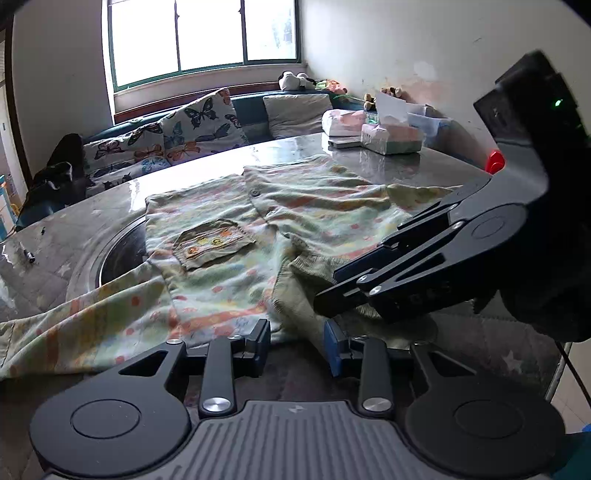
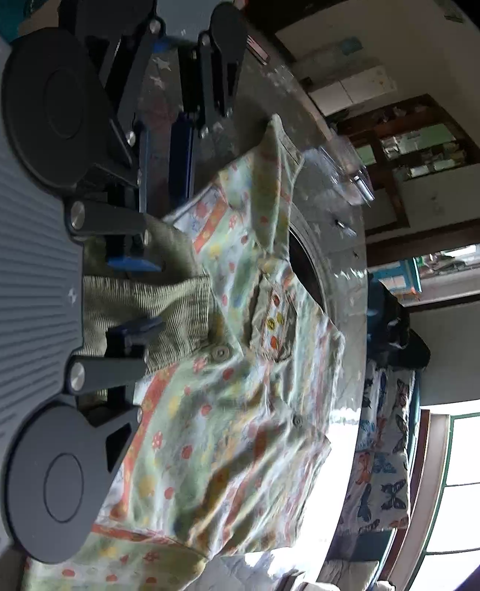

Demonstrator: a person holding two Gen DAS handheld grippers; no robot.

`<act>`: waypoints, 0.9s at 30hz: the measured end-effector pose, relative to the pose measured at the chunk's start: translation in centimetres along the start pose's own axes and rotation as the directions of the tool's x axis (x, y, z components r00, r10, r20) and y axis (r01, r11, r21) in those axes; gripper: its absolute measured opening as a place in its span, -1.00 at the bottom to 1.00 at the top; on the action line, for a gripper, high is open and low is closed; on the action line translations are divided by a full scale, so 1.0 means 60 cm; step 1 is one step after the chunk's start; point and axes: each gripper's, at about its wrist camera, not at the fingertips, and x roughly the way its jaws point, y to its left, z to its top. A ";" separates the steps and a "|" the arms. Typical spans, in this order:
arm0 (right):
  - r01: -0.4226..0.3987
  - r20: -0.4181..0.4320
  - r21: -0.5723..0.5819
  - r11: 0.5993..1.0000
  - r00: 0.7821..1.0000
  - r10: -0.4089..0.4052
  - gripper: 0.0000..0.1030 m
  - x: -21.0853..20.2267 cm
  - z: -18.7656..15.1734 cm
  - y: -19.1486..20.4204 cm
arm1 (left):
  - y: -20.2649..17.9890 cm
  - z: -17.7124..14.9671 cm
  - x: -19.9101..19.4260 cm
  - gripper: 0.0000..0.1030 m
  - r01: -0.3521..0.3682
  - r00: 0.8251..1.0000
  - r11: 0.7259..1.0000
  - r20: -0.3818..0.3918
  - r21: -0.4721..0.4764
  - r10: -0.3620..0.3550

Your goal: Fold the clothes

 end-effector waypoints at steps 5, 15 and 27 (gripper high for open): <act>0.019 0.034 0.063 0.998 0.999 -0.021 -0.94 -0.027 0.003 -0.021 | -0.015 0.014 -0.006 -0.32 0.023 0.999 0.999 0.034 0.042 -0.024; 0.046 0.079 0.122 0.991 0.995 -0.056 -0.95 -0.071 0.004 -0.053 | -0.037 0.027 0.045 -0.34 0.074 0.997 0.985 -0.019 0.159 -0.072; -0.022 0.070 0.074 0.997 0.997 0.017 -0.65 -0.061 0.007 -0.025 | -0.013 0.028 0.040 -0.85 0.134 0.991 0.987 -0.014 0.090 -0.133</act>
